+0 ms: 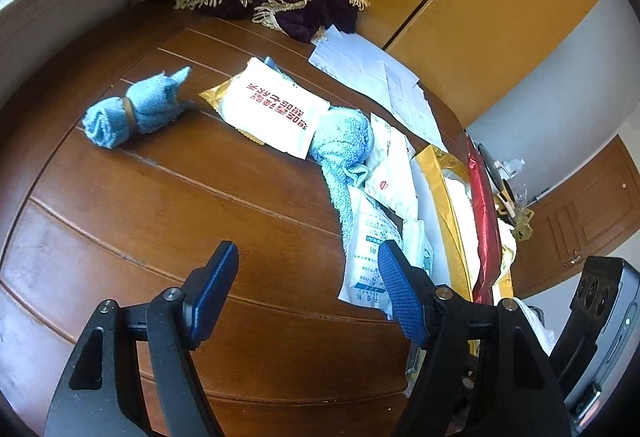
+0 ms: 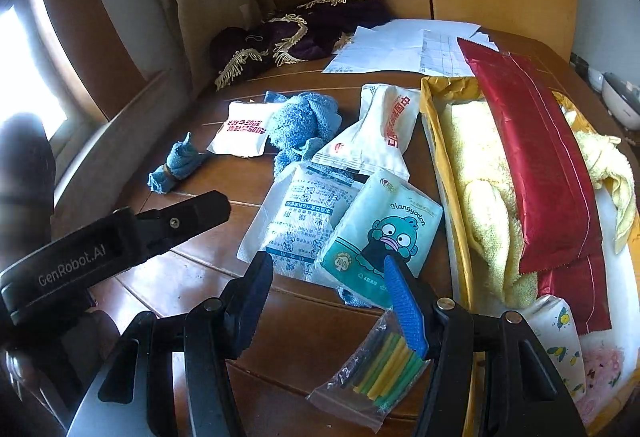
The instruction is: Organize soft objects
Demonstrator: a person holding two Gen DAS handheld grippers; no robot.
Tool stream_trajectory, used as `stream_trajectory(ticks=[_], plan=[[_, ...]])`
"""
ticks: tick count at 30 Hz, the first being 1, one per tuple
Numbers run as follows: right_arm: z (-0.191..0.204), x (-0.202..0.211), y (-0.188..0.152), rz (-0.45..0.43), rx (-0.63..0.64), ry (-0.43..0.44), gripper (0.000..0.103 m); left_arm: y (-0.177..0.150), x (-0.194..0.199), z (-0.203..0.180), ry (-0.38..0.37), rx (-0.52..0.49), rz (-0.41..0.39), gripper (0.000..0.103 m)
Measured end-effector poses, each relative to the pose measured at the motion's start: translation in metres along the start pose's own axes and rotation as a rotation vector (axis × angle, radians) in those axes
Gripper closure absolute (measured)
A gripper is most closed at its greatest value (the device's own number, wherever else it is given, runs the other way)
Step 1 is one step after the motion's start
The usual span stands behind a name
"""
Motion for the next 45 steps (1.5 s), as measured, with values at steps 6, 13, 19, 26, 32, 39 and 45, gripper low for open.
stream_trajectory(ticks=[6,13,19,26,32,39,45], plan=[[-0.003,-0.006,0.001,-0.007,0.021,-0.038,0.043,0.004,-0.026,-0.017,-0.042,-0.018,0.106,0.031],[-0.008,-0.005,-0.001,-0.007,0.019,-0.038,0.043,0.003,-0.039,-0.034,-0.062,-0.038,0.151,0.040],[-0.008,-0.003,-0.003,-0.012,0.024,-0.038,0.043,-0.001,-0.045,-0.048,-0.073,-0.073,0.179,0.069],[-0.010,0.000,-0.002,-0.021,0.010,-0.031,0.043,-0.002,-0.032,-0.047,-0.104,-0.080,0.147,0.090],[-0.012,0.002,0.001,-0.036,-0.006,-0.023,0.043,-0.003,-0.015,-0.015,-0.104,-0.003,0.119,0.093],[-0.007,-0.015,0.004,0.007,0.052,-0.100,0.047,-0.008,-0.007,0.008,-0.114,0.054,0.108,0.093],[-0.008,-0.020,0.001,0.025,0.092,-0.176,0.068,-0.010,-0.005,0.005,-0.111,0.049,0.096,0.093]])
Point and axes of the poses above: each gripper's, at about its wrist camera, not at the fingertips, and x roughly against the way its jaws point, z to its left, y to its top, the point moved 8 cm from there along -x, roughly the way its jaws point, and after that the axes turned 10 degrees about y, right-handed, at the moved point
